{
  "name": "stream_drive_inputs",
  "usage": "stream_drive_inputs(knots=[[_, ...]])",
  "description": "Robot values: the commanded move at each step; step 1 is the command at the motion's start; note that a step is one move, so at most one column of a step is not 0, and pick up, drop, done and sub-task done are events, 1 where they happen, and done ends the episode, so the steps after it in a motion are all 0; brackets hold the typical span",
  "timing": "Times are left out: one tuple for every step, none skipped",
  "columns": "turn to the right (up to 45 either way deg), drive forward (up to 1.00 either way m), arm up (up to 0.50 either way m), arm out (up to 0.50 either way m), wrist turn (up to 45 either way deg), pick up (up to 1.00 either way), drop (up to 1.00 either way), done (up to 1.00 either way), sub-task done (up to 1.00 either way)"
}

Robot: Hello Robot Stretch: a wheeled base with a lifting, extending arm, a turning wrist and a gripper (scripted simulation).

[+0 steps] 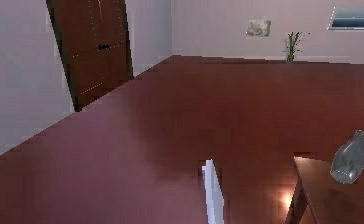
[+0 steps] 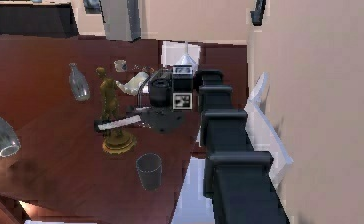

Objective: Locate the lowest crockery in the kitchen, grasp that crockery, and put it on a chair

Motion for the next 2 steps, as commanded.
stream_drive_inputs(knots=[[0.0, 0.00, 0.00, 0.00, 18.0, 0.00, 0.00, 0.00, 0.00], [0.0, 0.00, -0.30, 0.00, 0.0, 0.00, 0.00, 0.00, 0.00]])
